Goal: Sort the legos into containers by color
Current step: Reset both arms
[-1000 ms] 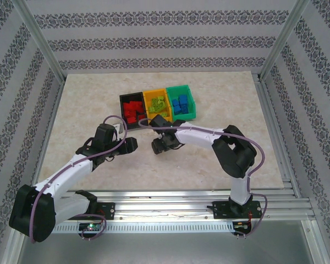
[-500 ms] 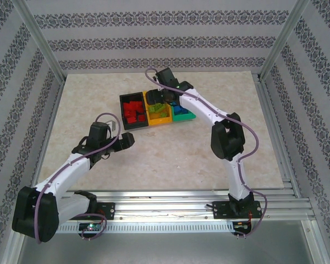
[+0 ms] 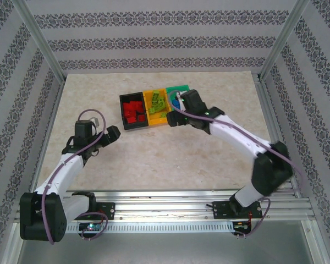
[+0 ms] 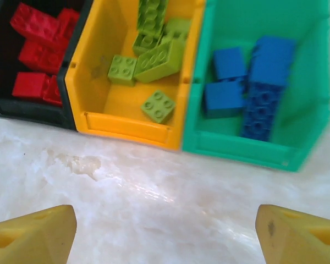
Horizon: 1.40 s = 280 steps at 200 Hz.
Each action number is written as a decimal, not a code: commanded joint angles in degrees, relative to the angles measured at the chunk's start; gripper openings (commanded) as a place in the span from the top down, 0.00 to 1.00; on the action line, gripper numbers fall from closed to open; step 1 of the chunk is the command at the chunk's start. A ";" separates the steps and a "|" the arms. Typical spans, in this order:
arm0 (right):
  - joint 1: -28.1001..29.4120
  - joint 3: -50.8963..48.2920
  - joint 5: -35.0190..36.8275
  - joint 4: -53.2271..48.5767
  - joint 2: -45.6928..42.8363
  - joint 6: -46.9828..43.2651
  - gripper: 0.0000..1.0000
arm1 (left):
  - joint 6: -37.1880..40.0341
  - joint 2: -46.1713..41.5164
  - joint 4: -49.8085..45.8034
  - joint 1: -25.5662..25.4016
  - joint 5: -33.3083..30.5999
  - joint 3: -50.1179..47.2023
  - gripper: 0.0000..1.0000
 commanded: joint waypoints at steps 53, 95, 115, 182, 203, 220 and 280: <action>-16.62 -39.17 16.72 30.24 -34.79 -4.38 0.02 | 3.22 -5.37 11.29 6.37 -12.00 -3.85 0.00; -29.19 -53.64 17.02 48.77 -34.33 -1.51 0.02 | 9.68 -9.71 22.47 6.52 -23.95 -12.00 0.00; -29.59 -54.71 18.14 55.52 -28.46 -4.48 0.02 | 15.71 -7.70 33.34 6.53 -25.53 -17.10 0.00; -30.33 -53.64 12.45 77.75 -8.14 -6.43 0.02 | 21.79 5.38 59.18 6.52 -20.94 -23.08 0.00; -30.30 -53.60 11.52 84.34 -2.79 -6.96 0.02 | 22.03 10.92 66.23 6.52 -20.26 -22.75 0.00; -30.25 -53.16 9.79 80.57 -4.47 -7.48 0.02 | 22.38 15.26 71.99 6.53 -19.78 -22.49 0.00; -29.64 -50.37 3.90 81.34 0.91 -10.36 0.02 | 23.31 27.57 86.31 6.46 -13.69 -23.18 0.00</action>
